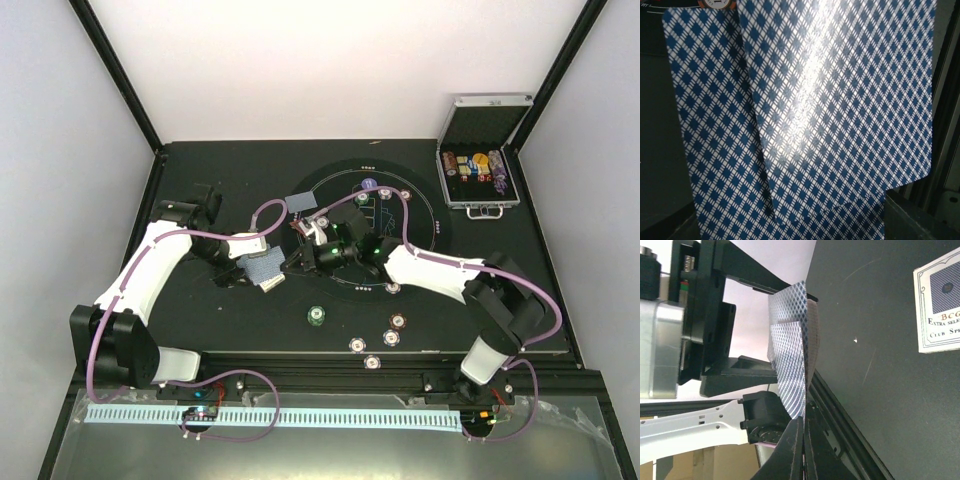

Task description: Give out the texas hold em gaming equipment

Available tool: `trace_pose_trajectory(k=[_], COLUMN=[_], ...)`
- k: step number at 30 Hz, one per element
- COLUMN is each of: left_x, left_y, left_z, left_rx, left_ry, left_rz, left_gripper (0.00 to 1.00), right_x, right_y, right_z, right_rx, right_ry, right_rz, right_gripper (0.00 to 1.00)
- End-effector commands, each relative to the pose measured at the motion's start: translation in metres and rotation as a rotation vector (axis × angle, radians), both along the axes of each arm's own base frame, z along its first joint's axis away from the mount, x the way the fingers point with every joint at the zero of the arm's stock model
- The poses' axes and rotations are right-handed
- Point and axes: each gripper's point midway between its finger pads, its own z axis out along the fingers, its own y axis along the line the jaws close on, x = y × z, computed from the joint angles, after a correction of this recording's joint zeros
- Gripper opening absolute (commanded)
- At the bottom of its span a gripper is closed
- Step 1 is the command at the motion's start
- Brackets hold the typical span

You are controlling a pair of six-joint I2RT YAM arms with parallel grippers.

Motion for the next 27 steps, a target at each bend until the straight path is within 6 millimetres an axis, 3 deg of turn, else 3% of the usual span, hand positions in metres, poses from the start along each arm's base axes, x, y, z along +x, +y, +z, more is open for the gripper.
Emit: trace_pose_trajectory(k=[1, 21, 27], left_x=[0.004, 0.004, 0.004], left_y=[-0.002, -0.003, -0.002], left_z=[0.013, 0.013, 0.012], left_rx=[-0.023, -0.022, -0.018], left_ry=[-0.038, -0.034, -0.032], left_rz=[-0.011, -0.011, -0.011], left_gripper=[0.02, 0.02, 0.02], right_x=[-0.007, -0.009, 0.005], right_y=[-0.005, -0.031, -0.052], right_z=[0.017, 0.032, 0.045], right_rx=[0.032, 0.080, 0.109], right_ry=[-0.027, -0.022, -0.037], right_rz=[0.007, -0.016, -0.063], right_gripper=[0.01, 0.01, 0.01])
